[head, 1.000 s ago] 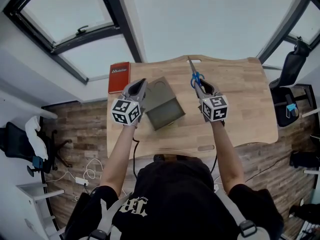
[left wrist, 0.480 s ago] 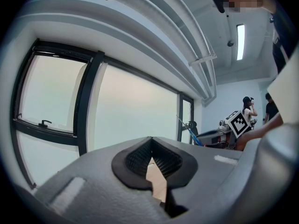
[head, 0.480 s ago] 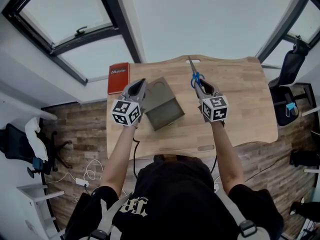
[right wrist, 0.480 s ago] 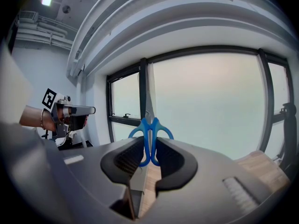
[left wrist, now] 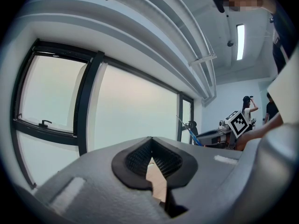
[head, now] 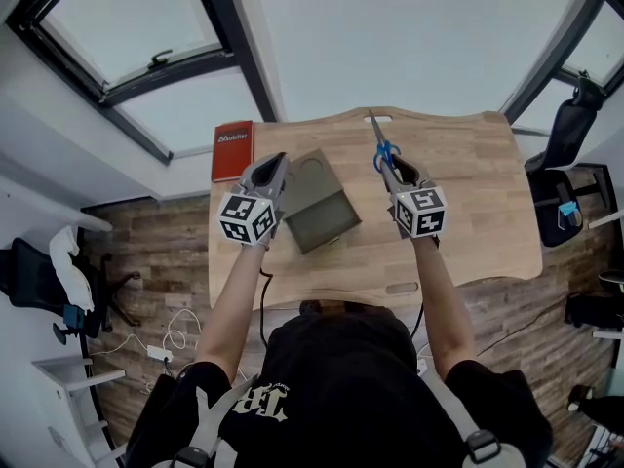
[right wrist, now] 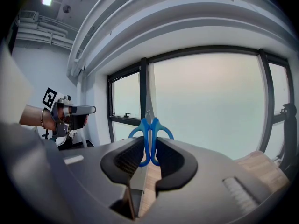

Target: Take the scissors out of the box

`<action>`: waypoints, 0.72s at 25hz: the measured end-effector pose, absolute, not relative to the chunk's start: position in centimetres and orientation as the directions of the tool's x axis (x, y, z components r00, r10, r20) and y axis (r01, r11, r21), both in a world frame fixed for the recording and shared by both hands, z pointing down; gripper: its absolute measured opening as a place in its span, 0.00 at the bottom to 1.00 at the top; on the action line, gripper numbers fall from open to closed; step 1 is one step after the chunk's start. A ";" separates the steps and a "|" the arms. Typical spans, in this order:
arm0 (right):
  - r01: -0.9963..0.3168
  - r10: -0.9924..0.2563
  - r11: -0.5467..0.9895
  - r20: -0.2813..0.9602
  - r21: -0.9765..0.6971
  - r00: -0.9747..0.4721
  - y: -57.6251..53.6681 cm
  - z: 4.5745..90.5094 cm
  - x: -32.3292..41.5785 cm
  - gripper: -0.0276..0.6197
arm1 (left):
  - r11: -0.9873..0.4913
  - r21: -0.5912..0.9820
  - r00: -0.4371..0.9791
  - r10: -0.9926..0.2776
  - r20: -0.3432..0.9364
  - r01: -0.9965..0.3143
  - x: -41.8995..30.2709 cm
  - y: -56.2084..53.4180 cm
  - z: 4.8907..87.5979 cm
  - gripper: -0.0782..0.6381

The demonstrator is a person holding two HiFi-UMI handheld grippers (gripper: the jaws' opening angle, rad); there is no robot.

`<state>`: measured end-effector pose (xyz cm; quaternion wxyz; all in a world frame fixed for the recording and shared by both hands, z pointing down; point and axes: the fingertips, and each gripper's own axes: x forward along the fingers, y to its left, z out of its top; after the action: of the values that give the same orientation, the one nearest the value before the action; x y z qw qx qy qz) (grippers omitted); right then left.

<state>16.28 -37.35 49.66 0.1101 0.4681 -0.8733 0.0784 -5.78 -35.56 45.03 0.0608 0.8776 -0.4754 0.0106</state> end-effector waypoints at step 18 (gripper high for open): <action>-0.826 -0.790 0.563 0.281 -0.020 -0.545 -37.2 50.2 16.3 0.18 | -0.545 0.098 0.553 -0.829 0.088 -0.833 -5.4 -35.3 45.4 0.11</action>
<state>16.29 -37.23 50.18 0.1210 0.4616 -0.8756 0.0751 -5.43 -35.34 45.44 0.0639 0.8788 -0.4726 0.0155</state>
